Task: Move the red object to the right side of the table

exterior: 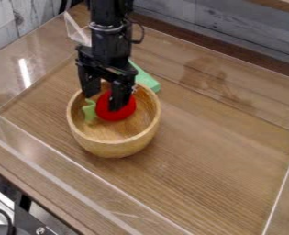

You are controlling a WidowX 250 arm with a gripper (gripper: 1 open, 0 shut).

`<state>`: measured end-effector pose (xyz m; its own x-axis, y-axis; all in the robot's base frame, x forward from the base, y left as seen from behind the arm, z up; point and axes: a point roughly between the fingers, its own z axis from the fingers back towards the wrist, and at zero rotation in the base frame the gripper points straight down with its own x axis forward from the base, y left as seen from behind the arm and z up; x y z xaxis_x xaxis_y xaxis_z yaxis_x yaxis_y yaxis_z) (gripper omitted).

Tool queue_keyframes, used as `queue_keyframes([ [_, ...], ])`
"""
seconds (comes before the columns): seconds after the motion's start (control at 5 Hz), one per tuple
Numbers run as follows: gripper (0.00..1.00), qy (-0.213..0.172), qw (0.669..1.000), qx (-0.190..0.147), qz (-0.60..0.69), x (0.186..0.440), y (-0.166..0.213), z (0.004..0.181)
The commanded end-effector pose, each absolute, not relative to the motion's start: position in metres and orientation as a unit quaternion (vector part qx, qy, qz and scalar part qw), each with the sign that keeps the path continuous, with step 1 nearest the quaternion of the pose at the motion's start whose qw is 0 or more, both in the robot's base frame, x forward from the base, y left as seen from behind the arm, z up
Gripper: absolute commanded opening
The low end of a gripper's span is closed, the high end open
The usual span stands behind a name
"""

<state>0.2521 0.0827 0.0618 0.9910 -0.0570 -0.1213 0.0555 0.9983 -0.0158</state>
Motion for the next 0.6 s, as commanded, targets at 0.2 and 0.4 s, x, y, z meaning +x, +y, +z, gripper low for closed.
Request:
queue_keyframes([
  [0.2, 1.0, 0.034, 0.999, -0.007, -0.033, 0.2599, 0.0927, 0.0622],
  [0.4, 1.0, 0.03, 0.999, -0.011, -0.037, 0.2623, 0.0951, 0.0589],
])
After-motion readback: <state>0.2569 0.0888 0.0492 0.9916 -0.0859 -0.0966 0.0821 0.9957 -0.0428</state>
